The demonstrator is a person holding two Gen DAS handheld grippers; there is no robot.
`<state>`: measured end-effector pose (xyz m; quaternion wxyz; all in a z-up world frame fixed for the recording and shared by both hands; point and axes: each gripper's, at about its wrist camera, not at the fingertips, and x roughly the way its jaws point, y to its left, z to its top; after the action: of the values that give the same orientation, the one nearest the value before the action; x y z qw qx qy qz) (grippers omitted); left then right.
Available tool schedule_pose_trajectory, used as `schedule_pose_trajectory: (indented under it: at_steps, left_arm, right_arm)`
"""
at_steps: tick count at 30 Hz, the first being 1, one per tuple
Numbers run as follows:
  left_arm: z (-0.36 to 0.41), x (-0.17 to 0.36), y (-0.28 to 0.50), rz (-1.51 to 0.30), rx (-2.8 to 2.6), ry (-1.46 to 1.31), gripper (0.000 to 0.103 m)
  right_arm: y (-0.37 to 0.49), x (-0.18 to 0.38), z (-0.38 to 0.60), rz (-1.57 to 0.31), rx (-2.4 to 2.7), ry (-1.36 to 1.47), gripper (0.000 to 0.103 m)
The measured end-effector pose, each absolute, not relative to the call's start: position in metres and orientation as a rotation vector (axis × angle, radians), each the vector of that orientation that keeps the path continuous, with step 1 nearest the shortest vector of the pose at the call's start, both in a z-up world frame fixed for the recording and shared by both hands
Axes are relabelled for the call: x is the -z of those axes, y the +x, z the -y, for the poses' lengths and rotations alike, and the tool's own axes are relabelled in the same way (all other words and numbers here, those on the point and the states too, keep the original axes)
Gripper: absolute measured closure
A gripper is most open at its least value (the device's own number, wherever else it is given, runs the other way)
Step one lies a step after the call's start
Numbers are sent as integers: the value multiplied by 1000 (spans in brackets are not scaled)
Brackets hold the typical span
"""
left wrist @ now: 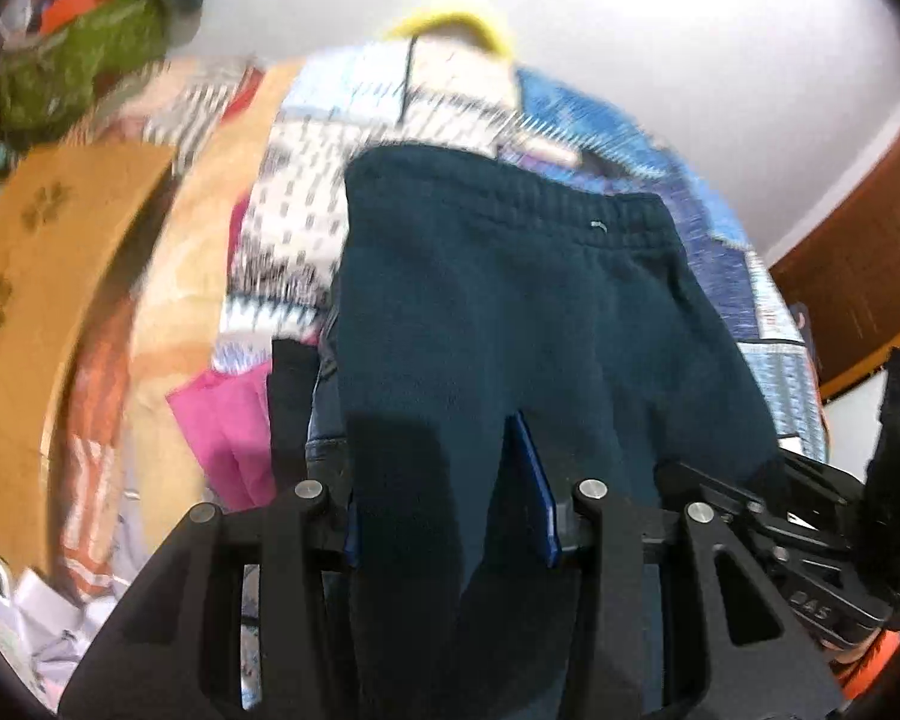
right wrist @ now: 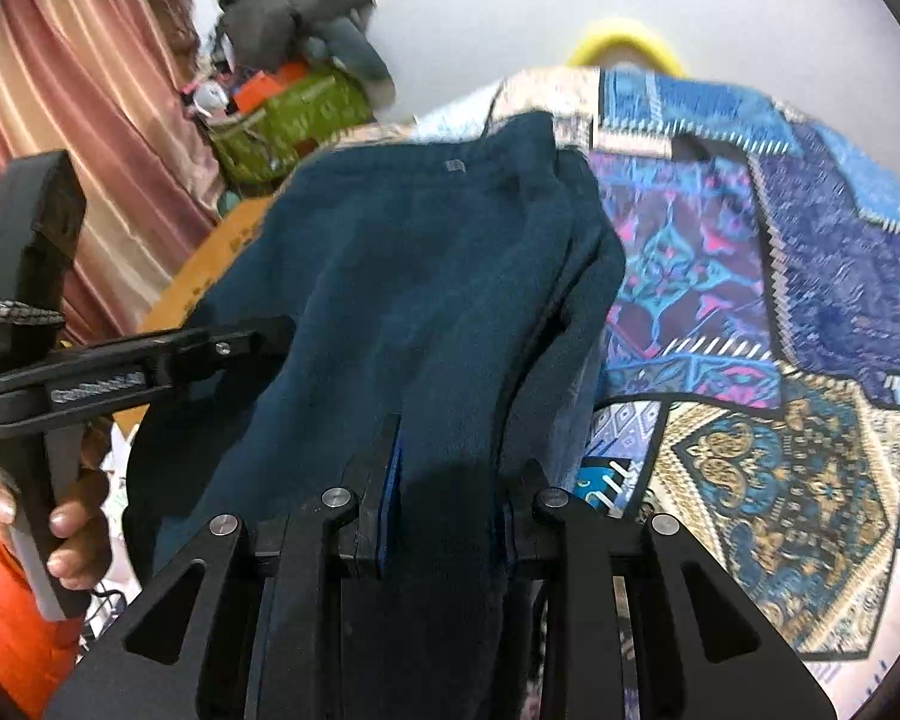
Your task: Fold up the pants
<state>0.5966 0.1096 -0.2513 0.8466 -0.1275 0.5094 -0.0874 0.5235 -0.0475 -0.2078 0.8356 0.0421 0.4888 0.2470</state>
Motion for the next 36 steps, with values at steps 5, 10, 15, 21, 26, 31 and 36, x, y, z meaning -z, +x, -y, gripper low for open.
schedule_pose_trajectory:
  at_steps: [5,10,15,21,26,31,36]
  left_arm:
    - [-121,283,594,-1078,175,-330,57]
    - [-119,272,577,-1068,115,-281,57]
    - [-117,248,553,-1056,42,-192,57]
    - [-105,188,499,-954,50,-120,57]
    - [-90,123,433,-810,108,-91,57]
    - [-66,57,348,-617,152,-33,56]
    - [-45,13,267,-461,164,-4,56]
  right_arm:
    - [516,211,49,-1041,-537,46,77]
    - [494,199,53,-1028,-511,11,73]
    - [471,177,65,-1000,-488,0,65]
    - [427,124,86,-875,-485,36,60]
    - [370,63,105,-710,-492,67,60]
    - [303,9,116,-548,-500,45,59]
    - [237,-25,120,-406,-519,28,60]
